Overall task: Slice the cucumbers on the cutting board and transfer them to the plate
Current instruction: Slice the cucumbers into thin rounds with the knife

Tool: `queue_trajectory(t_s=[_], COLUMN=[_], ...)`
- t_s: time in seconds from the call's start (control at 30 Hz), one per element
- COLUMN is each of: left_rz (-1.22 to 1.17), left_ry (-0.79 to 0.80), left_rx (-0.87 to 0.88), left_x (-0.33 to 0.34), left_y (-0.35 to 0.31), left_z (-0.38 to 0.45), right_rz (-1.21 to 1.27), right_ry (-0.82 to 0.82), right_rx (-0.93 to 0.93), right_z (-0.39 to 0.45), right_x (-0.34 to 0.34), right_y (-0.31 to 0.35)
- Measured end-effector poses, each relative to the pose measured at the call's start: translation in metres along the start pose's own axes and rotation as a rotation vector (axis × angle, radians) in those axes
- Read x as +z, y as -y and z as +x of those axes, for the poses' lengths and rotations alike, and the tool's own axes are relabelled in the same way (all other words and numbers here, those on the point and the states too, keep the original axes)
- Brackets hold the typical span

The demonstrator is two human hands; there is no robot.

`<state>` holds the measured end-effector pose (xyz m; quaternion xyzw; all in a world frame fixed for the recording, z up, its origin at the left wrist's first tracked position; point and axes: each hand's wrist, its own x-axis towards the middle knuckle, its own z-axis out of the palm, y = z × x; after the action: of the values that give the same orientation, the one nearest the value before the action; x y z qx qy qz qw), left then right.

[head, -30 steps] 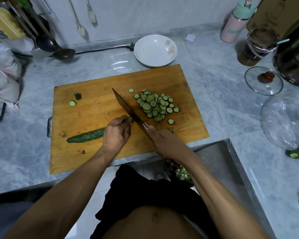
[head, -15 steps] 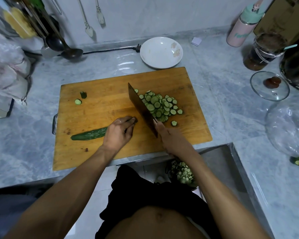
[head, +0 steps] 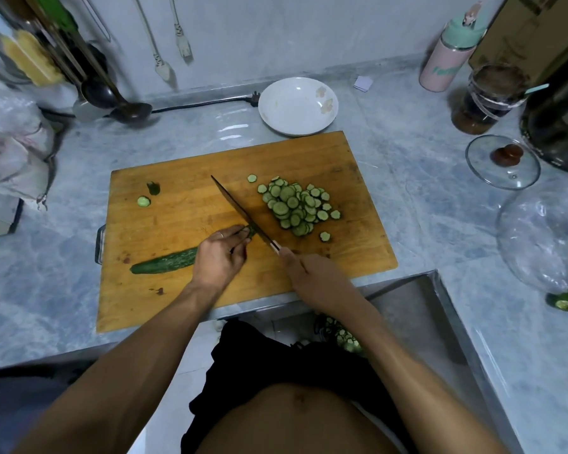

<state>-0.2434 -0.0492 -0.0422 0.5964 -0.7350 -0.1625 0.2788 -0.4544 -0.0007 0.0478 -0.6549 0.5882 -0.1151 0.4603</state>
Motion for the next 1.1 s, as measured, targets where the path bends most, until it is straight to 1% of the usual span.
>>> queue_trajectory(t_s=[0.17,0.4,0.47,0.57,0.63,0.77,0.83,0.93,1.03,1.1], left_rz=[0.006,0.006,0.021,0.023,0.025,0.035,0.038,0.064,0.092,0.089], left_ry=[-0.026,-0.035,-0.018,-0.001,0.004,0.009,0.004,0.028,0.071,0.074], left_rx=[-0.035,-0.029,-0.01,-0.014,-0.027,-0.035,-0.041,-0.023,-0.007,-0.029], left_x=[0.002,0.002,0.003,0.004,0.004,0.003,0.001,-0.001,-0.004,-0.007], left_y=[-0.004,-0.006,-0.005,-0.003,-0.003,-0.006,-0.008,-0.008,-0.007,-0.009], left_z=[-0.001,-0.002,-0.002,-0.001,-0.002,-0.001,-0.001,-0.002,-0.002,0.0], right_rz=[0.016,0.013,0.054,0.193,0.186,0.044,0.012,0.018,0.045,0.065], right_ry=[0.015,0.037,0.059,0.091,0.098,0.051,0.035,0.034,-0.011,-0.038], right_rx=[-0.006,-0.009,0.004,0.075,0.082,0.034,0.017,0.025,0.047,0.069], right_z=[-0.004,-0.003,0.0,0.007,0.015,0.024,0.025,0.027,0.03,0.031], right_x=[-0.003,-0.006,-0.008,-0.012,-0.01,0.009,0.013,0.005,-0.009,-0.019], right_y=[0.0,0.0,0.001,-0.003,-0.005,-0.003,-0.004,-0.006,-0.012,-0.018])
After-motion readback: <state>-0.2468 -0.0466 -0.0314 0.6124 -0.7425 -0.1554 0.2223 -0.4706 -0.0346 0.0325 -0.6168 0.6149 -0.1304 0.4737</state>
